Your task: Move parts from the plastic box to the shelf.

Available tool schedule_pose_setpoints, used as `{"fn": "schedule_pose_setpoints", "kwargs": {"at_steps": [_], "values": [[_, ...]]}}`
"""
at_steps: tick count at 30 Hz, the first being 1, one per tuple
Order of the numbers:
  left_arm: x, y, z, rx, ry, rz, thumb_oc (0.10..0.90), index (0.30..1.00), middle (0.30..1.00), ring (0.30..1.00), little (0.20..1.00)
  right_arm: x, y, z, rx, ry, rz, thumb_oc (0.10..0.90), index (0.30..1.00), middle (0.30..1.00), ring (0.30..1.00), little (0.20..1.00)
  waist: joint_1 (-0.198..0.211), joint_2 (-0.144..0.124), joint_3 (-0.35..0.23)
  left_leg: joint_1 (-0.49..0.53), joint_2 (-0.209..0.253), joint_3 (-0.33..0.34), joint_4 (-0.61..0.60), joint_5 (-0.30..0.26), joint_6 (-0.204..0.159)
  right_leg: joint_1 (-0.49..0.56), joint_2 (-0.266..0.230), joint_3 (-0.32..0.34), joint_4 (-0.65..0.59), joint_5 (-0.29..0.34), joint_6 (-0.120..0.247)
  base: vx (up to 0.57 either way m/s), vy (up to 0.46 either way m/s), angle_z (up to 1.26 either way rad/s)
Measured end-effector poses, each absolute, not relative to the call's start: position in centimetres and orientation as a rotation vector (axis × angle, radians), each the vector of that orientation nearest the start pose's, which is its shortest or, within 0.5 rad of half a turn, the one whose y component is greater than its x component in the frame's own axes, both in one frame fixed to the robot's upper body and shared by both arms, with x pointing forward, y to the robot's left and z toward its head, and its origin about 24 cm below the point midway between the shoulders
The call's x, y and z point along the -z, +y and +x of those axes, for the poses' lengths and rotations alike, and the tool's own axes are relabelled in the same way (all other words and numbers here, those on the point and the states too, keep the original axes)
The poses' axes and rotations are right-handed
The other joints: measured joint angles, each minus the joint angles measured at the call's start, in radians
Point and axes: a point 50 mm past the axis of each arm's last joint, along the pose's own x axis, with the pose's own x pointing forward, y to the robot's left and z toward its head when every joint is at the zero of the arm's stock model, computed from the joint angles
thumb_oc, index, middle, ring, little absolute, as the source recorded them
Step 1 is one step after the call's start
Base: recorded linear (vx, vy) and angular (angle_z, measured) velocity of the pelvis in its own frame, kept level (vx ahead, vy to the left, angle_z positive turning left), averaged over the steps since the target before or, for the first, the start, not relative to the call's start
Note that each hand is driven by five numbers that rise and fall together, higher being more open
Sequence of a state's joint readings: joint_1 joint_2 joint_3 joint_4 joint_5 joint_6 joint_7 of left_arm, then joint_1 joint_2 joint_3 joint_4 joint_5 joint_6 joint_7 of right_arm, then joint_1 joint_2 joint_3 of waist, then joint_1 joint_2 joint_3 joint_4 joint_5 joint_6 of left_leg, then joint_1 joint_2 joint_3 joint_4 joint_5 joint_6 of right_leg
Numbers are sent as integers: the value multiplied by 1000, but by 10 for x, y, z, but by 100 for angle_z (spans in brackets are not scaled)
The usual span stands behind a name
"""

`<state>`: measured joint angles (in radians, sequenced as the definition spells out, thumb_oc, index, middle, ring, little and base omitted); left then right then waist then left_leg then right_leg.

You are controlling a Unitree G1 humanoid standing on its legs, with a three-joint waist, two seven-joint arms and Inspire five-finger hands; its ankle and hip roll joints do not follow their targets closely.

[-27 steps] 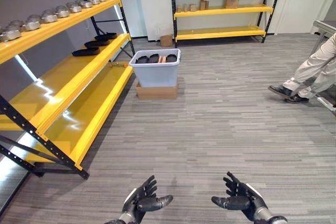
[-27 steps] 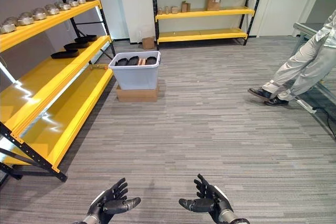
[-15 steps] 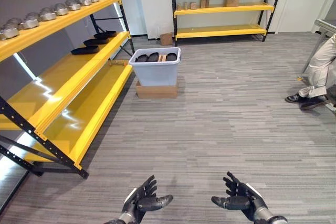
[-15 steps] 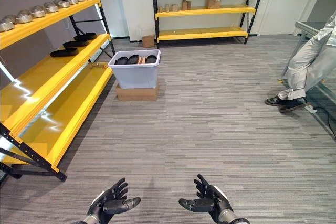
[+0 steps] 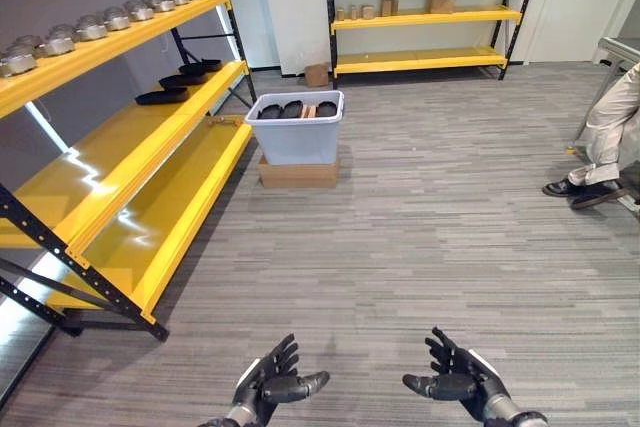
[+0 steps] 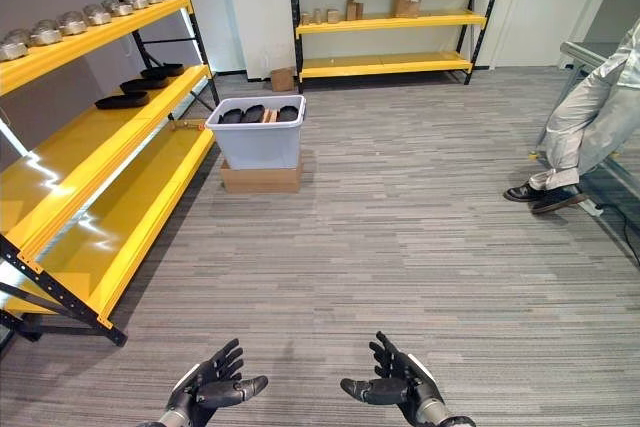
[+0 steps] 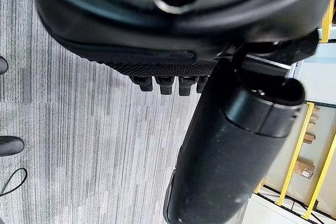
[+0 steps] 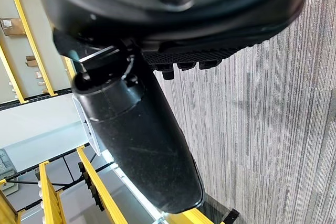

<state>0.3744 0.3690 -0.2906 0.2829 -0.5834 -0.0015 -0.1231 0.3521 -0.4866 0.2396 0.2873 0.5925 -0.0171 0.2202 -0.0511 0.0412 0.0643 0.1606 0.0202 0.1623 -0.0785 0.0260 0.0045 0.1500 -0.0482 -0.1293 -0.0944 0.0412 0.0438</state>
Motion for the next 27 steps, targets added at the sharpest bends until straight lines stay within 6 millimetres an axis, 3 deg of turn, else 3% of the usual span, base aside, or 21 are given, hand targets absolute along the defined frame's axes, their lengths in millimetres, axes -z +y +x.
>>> {"fn": "schedule_pose_setpoints", "kwargs": {"at_steps": [12,14,20,27], "values": [[88,190,116,112,714,-257,900,1000,1000,1000,1000,74,-226,127,-161,669,169,900,1000,1000,1000,1000,1,-2,1,0,0,0,0,0,0,0,0,0,8,0,0,-13,0,0],[85,190,125,120,691,-248,900,1000,1000,1000,1000,72,-226,133,-167,652,162,900,1000,1000,1000,1000,0,-13,27,-23,2,-4,59,-16,-2,-15,-6,-1,44,-23,-14,-25,27,3],[82,191,132,121,670,-245,900,1000,1000,1000,1000,71,-230,142,-158,639,147,900,1000,1000,1000,1000,3,-23,43,-34,3,-1,80,-39,11,-79,-16,9,174,-80,-14,31,72,-4],[82,194,132,114,668,-239,900,1000,1000,1000,1000,73,-229,141,-157,648,145,900,1000,1000,1000,1000,4,-34,52,-20,-48,-1,96,-59,48,-148,-73,28,356,-155,19,11,163,1]]}}
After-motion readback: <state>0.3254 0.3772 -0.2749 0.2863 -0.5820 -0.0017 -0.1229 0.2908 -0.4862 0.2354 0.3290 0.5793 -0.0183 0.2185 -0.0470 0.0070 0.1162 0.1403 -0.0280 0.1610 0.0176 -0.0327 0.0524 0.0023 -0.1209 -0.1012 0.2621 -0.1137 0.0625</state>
